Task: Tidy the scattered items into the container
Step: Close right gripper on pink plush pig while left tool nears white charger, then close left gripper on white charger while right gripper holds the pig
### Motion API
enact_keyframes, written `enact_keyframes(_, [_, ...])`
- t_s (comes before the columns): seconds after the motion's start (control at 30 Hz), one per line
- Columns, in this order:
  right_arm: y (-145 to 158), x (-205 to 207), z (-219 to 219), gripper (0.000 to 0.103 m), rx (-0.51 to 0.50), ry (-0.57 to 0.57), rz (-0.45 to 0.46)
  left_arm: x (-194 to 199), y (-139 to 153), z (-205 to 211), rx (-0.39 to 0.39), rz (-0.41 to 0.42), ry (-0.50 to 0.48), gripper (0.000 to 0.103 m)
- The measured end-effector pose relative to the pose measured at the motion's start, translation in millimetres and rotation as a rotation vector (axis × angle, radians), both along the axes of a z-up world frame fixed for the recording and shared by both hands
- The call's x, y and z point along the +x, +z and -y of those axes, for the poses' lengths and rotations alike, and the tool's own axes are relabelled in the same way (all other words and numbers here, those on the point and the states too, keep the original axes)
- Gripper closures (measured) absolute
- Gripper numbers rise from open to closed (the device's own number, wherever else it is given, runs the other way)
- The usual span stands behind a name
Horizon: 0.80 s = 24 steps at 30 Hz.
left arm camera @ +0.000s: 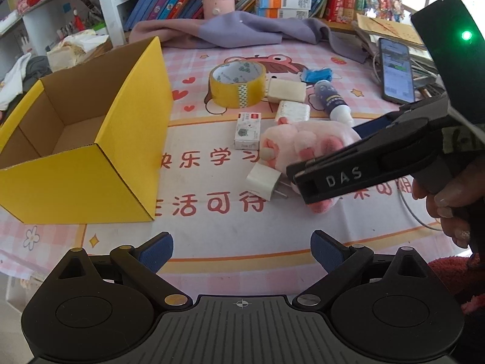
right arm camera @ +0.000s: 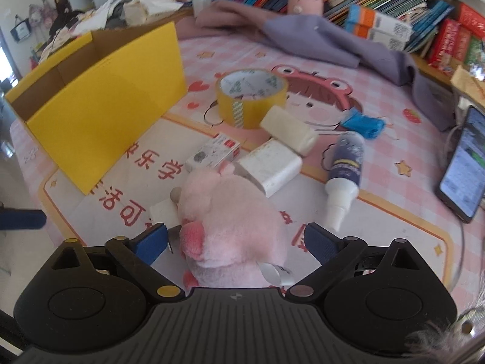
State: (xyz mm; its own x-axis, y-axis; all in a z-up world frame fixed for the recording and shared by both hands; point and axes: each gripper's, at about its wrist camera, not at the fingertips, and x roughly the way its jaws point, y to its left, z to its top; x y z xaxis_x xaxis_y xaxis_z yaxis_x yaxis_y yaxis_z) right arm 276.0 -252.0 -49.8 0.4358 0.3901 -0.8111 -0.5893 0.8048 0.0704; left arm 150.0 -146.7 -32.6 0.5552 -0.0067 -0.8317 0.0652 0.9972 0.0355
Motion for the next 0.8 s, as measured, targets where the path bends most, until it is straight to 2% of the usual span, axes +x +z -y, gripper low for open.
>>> enact_keyframes(0.03, [-1,2,1,0.036,0.005,0.009,-0.007,2,0,1,0.000,0.000,0.004,0.005])
enact_keyframes(0.13, [2,6,8,0.041,0.033,0.022,-0.024,10,-1,4,-0.008,-0.006,0.003,0.005])
enact_keyframes(0.43, [17,9,50,0.043,0.064,-0.055,0.032,38,-10,26,-0.008,-0.017,-0.025,0.010])
enact_keyframes(0.67, [19,14,74,0.043,0.081,-0.090,0.041,63,-19,20,-0.041,-0.022,0.069,0.024])
enact_keyframes(0.8, [19,15,78,0.043,0.084,-0.079,0.038,72,-24,20,-0.051,-0.034,0.089,0.032])
